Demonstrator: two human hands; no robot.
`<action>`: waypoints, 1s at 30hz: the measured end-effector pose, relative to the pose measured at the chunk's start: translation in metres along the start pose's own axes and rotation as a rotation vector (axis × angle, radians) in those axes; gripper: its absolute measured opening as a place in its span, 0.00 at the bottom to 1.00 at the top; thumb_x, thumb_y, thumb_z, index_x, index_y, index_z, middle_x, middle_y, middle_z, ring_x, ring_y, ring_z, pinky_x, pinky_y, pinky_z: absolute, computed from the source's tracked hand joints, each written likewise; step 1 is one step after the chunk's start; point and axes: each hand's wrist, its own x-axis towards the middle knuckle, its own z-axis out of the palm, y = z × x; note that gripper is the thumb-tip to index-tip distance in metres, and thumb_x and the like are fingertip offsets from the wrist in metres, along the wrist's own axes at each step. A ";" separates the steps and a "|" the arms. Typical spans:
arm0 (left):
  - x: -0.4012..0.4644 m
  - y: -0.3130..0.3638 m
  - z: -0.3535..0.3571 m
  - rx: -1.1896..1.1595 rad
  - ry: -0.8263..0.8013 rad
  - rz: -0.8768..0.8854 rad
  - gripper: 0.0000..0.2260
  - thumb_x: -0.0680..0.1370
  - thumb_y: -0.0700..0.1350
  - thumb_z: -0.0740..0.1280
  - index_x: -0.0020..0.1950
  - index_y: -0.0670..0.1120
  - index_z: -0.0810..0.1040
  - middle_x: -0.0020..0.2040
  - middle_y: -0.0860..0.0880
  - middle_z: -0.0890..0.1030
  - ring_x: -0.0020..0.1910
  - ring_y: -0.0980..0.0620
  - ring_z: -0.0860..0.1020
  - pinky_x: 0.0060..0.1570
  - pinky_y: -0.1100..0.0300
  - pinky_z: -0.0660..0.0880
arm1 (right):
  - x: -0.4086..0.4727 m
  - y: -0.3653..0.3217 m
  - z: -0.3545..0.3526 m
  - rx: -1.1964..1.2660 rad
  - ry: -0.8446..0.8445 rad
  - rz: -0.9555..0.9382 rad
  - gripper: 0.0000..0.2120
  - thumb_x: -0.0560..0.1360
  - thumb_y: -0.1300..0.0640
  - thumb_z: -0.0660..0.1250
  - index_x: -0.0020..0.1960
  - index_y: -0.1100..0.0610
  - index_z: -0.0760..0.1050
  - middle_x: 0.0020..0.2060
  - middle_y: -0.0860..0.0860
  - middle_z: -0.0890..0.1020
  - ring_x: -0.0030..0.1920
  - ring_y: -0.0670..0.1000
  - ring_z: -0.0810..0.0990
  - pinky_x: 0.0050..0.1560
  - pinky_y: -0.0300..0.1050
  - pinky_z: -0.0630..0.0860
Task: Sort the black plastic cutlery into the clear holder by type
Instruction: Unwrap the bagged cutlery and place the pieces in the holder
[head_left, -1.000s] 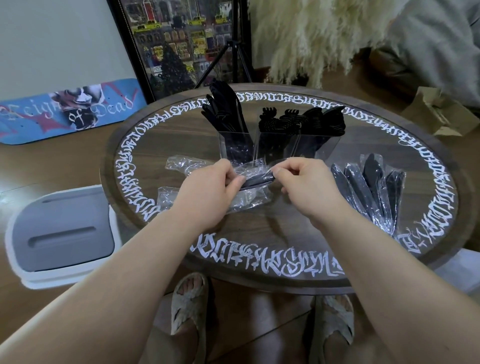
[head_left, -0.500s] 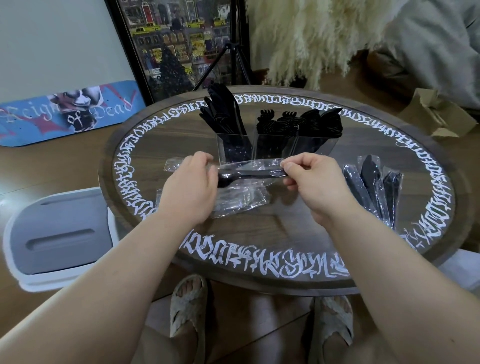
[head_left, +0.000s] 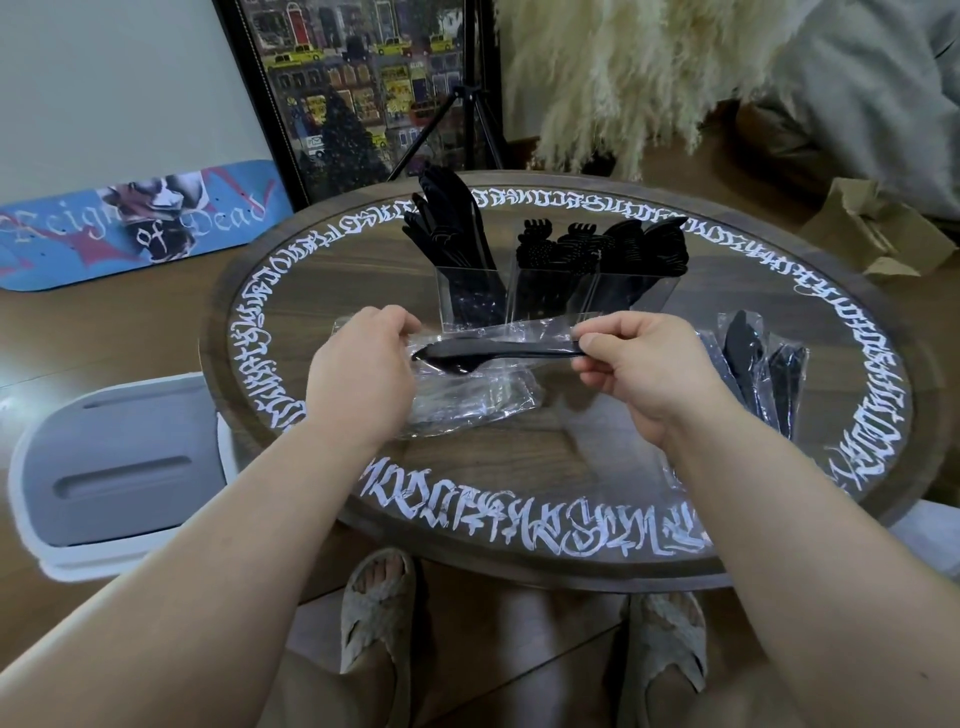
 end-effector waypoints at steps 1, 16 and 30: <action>0.001 -0.004 0.000 0.029 -0.016 -0.027 0.14 0.79 0.38 0.59 0.61 0.47 0.77 0.58 0.47 0.77 0.51 0.44 0.77 0.48 0.52 0.72 | 0.001 0.000 -0.002 -0.001 0.028 0.007 0.11 0.77 0.69 0.62 0.39 0.59 0.77 0.33 0.53 0.78 0.30 0.46 0.77 0.32 0.35 0.76; -0.008 0.010 0.029 0.058 -0.511 0.202 0.19 0.81 0.47 0.59 0.72 0.51 0.67 0.70 0.48 0.68 0.64 0.48 0.71 0.63 0.55 0.69 | 0.002 0.005 -0.016 -0.190 0.160 -0.036 0.11 0.77 0.66 0.62 0.39 0.55 0.78 0.34 0.52 0.80 0.32 0.46 0.80 0.37 0.41 0.79; 0.001 0.062 0.028 -0.397 -0.286 -0.013 0.16 0.81 0.54 0.56 0.50 0.42 0.73 0.44 0.46 0.81 0.42 0.48 0.80 0.46 0.52 0.75 | -0.015 0.002 -0.053 0.065 0.045 0.024 0.11 0.77 0.72 0.60 0.41 0.61 0.75 0.36 0.56 0.77 0.31 0.47 0.79 0.35 0.38 0.80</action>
